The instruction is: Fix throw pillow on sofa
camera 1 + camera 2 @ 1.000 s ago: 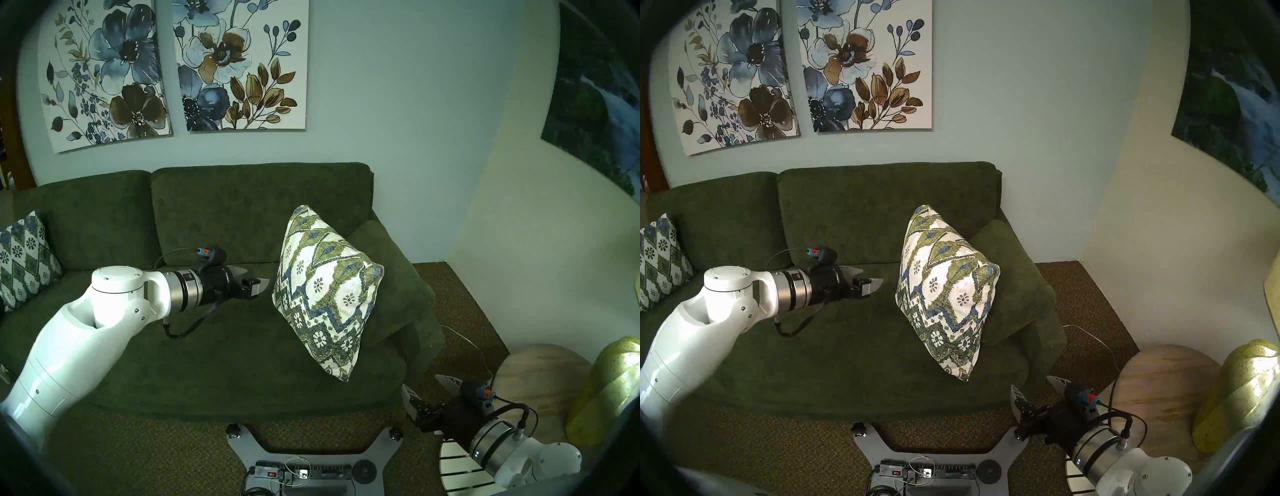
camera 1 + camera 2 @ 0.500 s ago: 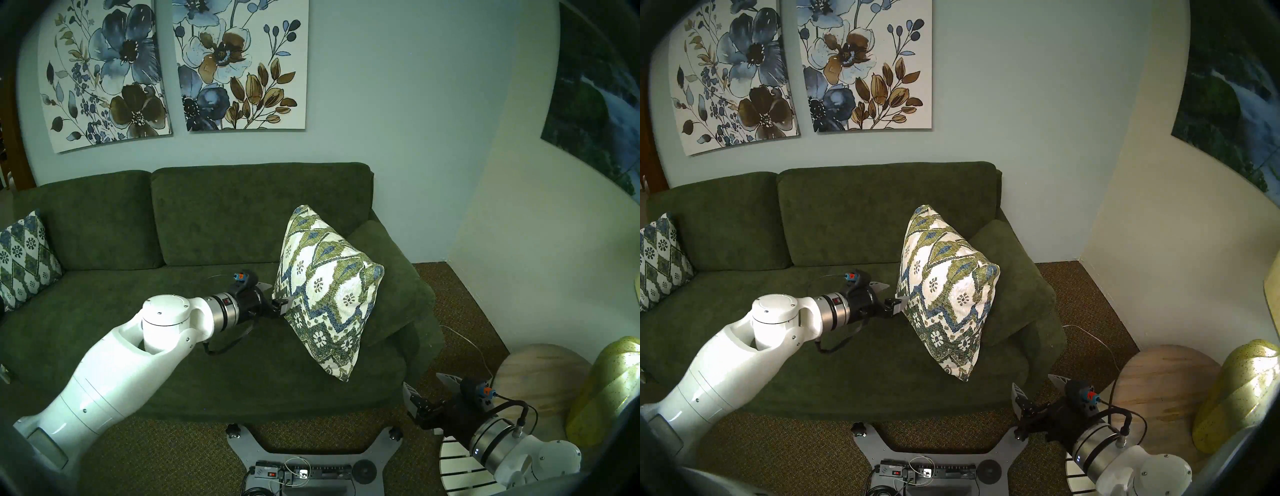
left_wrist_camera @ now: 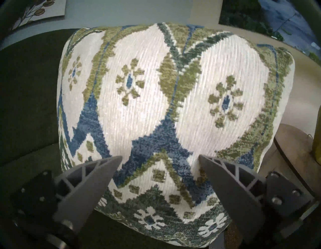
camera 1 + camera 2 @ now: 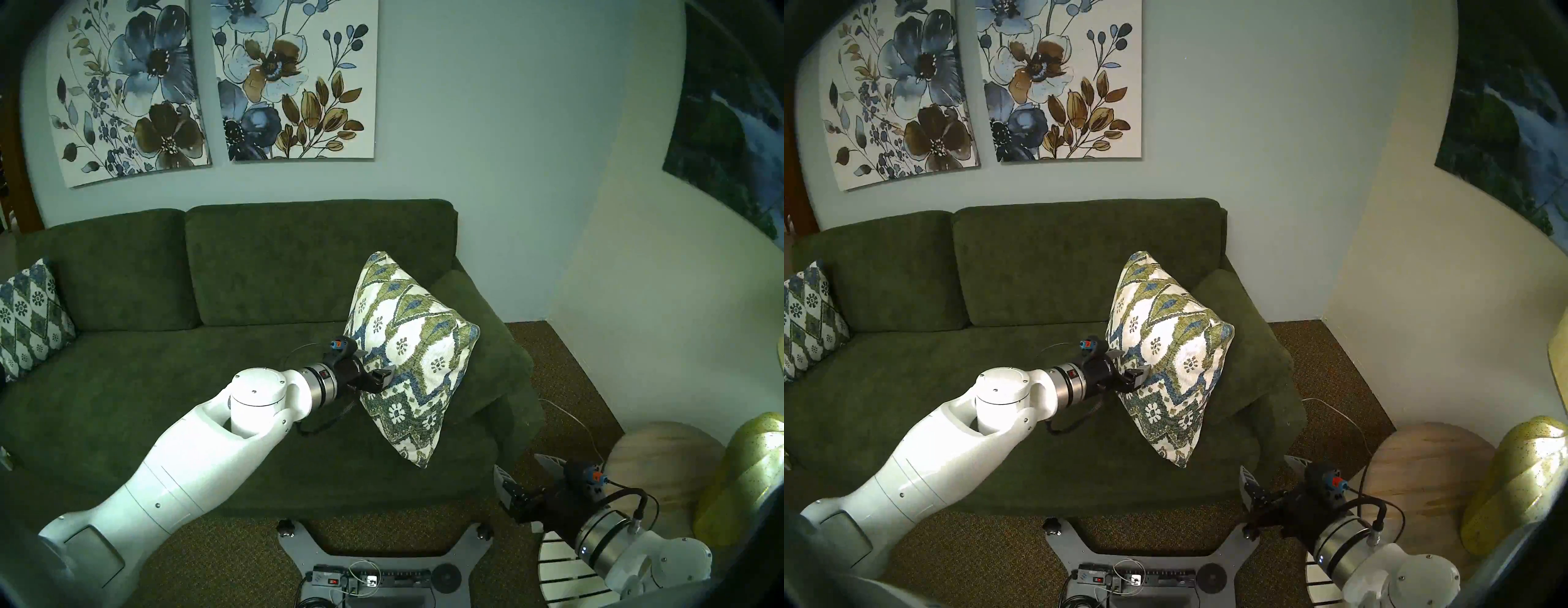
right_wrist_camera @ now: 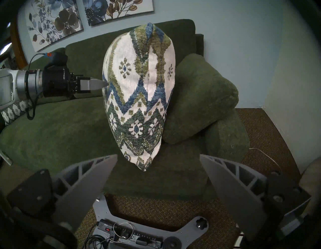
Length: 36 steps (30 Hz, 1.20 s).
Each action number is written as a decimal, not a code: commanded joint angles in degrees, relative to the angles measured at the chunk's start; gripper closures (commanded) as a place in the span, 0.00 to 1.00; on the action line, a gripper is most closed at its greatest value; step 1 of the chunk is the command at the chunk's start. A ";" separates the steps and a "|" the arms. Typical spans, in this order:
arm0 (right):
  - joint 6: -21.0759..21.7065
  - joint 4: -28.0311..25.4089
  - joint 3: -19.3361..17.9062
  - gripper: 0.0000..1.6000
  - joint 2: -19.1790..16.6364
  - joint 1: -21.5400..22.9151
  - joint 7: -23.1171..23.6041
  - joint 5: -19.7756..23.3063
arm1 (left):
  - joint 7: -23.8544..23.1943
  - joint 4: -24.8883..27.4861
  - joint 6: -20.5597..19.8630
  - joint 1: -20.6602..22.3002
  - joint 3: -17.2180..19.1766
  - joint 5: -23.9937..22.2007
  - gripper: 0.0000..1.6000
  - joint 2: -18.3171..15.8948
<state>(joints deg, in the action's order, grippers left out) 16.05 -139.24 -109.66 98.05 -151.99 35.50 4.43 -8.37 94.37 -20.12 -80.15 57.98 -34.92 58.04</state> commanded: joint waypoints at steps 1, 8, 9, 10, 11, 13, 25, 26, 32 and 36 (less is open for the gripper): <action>-0.19 -0.76 0.13 0.00 -0.13 0.28 0.20 0.13 | 1.24 -4.25 0.93 6.43 -0.75 1.61 0.00 6.49; -0.21 -0.76 0.11 0.00 -0.12 0.41 0.28 0.13 | 2.90 -9.92 1.66 10.22 -1.11 3.43 0.00 10.90; -0.21 -0.76 0.11 0.00 -0.12 0.43 0.29 0.12 | 3.13 -11.11 1.61 11.30 -1.41 3.72 0.00 11.68; -0.21 -0.76 0.11 0.00 -0.11 0.45 0.30 0.12 | 3.37 -11.82 1.86 11.37 -1.38 4.10 0.00 12.17; -0.21 -0.76 0.11 0.00 -0.11 0.46 0.30 0.12 | 3.51 -12.80 1.82 12.38 -1.79 4.31 0.00 12.45; -0.21 -0.76 0.10 0.00 -0.10 0.50 0.33 0.12 | 4.00 -15.59 1.97 14.17 -2.39 5.01 0.00 13.60; -0.13 -0.76 0.05 0.00 -0.10 0.41 0.61 0.12 | 4.43 -26.87 4.72 19.02 -4.28 8.68 0.00 14.65; -0.12 -0.76 0.04 0.00 -0.09 0.38 0.66 0.11 | 4.18 -27.69 5.26 19.02 -4.37 8.93 0.00 14.16; 0.06 -0.76 -0.06 0.00 -0.03 0.08 0.99 0.08 | 1.03 -32.22 9.71 17.82 -4.10 9.04 0.00 10.50; 0.17 -0.76 -0.15 0.00 0.03 -0.09 1.22 0.06 | -3.78 -34.74 13.86 16.16 -3.88 8.67 0.00 7.23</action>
<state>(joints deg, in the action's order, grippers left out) 16.01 -139.24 -109.71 98.09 -151.60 36.53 4.41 -7.82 64.90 -9.96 -62.31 53.45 -26.58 71.23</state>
